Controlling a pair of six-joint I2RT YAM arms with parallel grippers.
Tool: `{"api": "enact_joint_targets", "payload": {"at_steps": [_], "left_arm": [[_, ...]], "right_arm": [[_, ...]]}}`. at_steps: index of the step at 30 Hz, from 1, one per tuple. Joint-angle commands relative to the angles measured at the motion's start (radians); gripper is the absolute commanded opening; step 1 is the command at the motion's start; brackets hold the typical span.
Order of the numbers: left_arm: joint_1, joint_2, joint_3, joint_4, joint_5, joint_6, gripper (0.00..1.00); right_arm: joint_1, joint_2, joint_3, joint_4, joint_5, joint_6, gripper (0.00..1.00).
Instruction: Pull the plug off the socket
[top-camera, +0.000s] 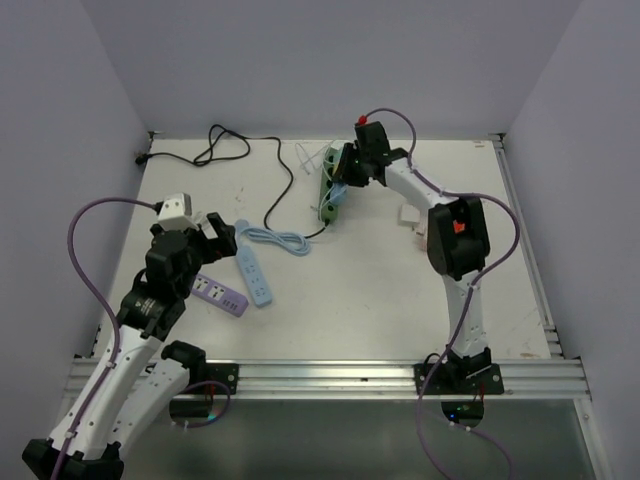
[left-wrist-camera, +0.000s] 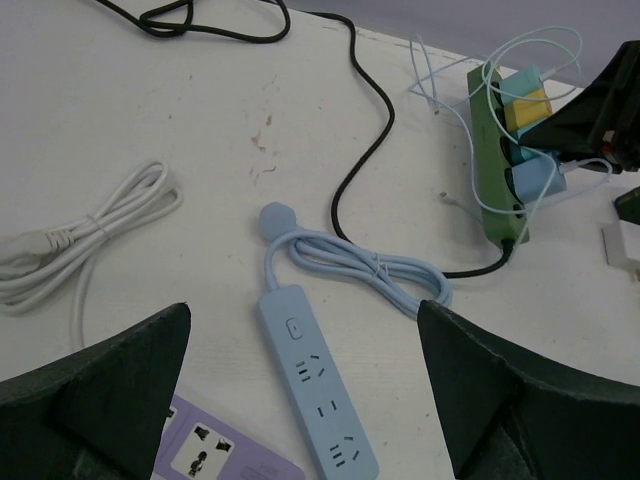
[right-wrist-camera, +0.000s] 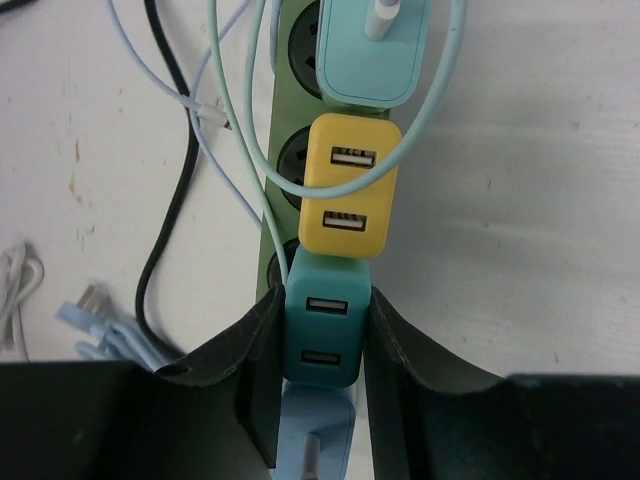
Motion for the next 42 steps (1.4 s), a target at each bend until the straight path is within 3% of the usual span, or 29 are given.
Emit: {"api": "enact_joint_targets", "payload": {"at_steps": [1,6,11,16,20,33,42], "left_arm": [[0.003,0.011,0.04,-0.004,-0.033,0.021,0.99],[0.008,0.02,0.042,-0.006,-0.024,-0.007,1.0],[0.008,0.026,0.002,0.043,0.116,-0.116,0.98],[0.006,0.071,-0.202,0.347,0.438,-0.314,0.96],[0.003,0.198,-0.266,0.51,0.558,-0.398,0.94],[-0.04,0.336,-0.303,0.684,0.599,-0.43,0.92],[-0.157,0.467,-0.293,0.775,0.543,-0.446,0.86]], "right_arm": [[0.011,-0.196,-0.075,0.037,-0.174,-0.139,0.04],[0.036,-0.333,-0.308,0.09,-0.229,-0.223,0.08],[0.097,-0.478,-0.534,0.165,-0.219,-0.266,0.1],[0.149,-0.591,-0.714,0.32,-0.191,-0.222,0.07],[0.202,-0.695,-0.85,0.473,-0.134,-0.185,0.04],[0.344,-0.806,-0.925,0.6,0.073,-0.053,0.0],[0.37,-0.848,-0.985,0.68,0.093,0.048,0.0]]}}
